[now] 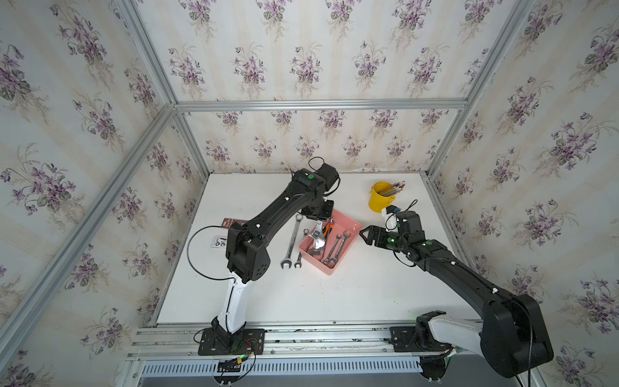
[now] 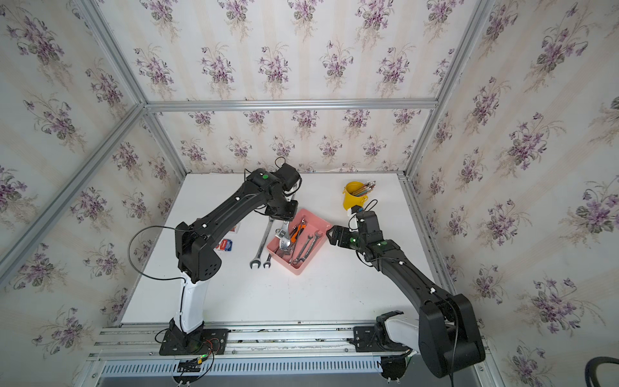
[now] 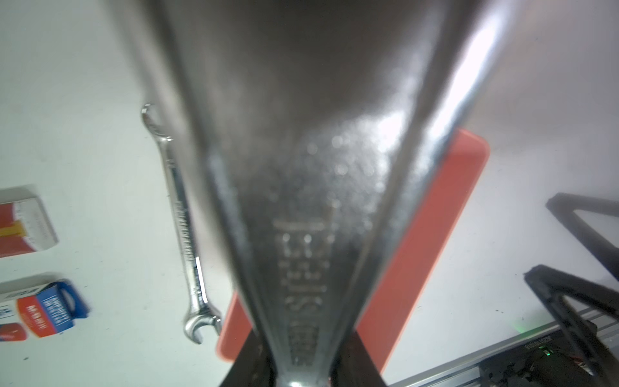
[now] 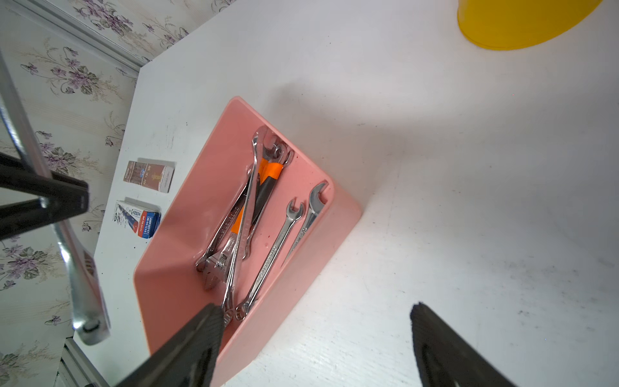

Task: Take out the wrench from the storage box
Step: Pick up the wrench from the storage box, then place the wrench at the center of the board.

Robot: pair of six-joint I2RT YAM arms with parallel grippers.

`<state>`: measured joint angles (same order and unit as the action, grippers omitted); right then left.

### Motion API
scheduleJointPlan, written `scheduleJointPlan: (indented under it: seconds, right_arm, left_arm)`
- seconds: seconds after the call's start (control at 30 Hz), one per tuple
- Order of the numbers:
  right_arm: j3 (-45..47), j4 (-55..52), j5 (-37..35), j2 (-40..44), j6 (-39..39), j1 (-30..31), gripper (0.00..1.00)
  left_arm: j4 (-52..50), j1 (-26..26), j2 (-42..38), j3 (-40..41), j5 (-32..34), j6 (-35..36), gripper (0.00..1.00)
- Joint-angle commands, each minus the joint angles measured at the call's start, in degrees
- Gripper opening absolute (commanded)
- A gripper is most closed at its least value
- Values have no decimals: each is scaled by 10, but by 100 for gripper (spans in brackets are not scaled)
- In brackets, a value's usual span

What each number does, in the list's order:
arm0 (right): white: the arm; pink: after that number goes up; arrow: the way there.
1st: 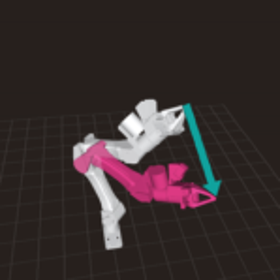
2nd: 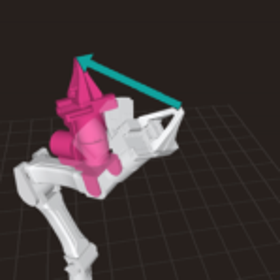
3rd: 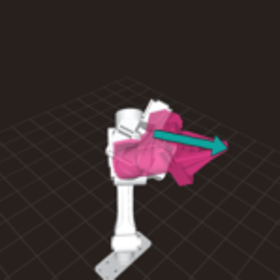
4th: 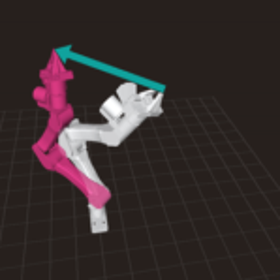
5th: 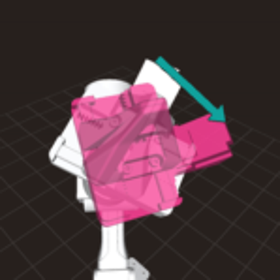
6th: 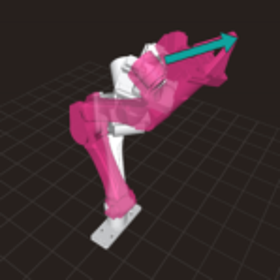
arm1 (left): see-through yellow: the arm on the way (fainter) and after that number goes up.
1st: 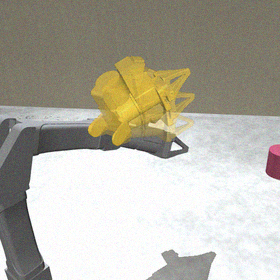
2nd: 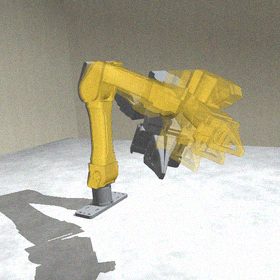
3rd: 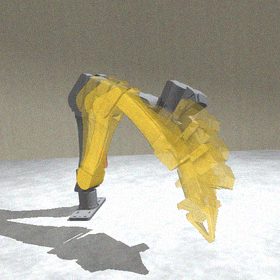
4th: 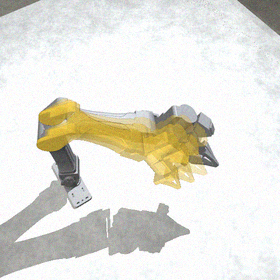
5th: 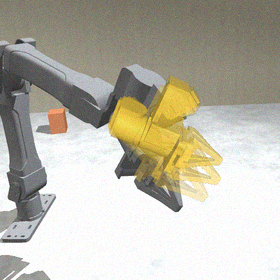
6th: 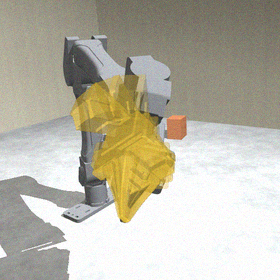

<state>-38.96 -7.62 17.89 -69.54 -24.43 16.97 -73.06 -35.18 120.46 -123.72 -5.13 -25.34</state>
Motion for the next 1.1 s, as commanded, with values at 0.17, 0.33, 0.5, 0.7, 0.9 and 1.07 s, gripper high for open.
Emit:
scheduleJointPlan:
  seconds: [0.17, 0.33, 0.5, 0.7, 0.9, 1.07]
  right_arm:
    - [-12, 19, 11, -14, -1, 1, 91]
    - [-17, 14, 10, -15, 0, 1, 91]
    - [-16, 7, 2, -9, -2, 1, 91]
    - [-14, 3, 0, -7, -5, 2, 91]
    - [-14, 1, -4, -8, -8, 4, 91]
    - [-12, 1, -7, -7, -10, 8, 91]
  left_arm:
    - [11, 100, -58, 145, 40, 127, 17]
    - [57, 131, -29, 192, 63, 171, 17]
    - [82, 144, 15, 206, 67, 184, 18]
    - [101, 150, 57, 214, 58, 174, 19]
    - [106, 154, 73, 233, 68, 162, 23]
    - [110, 159, 74, 261, 66, 149, 27]
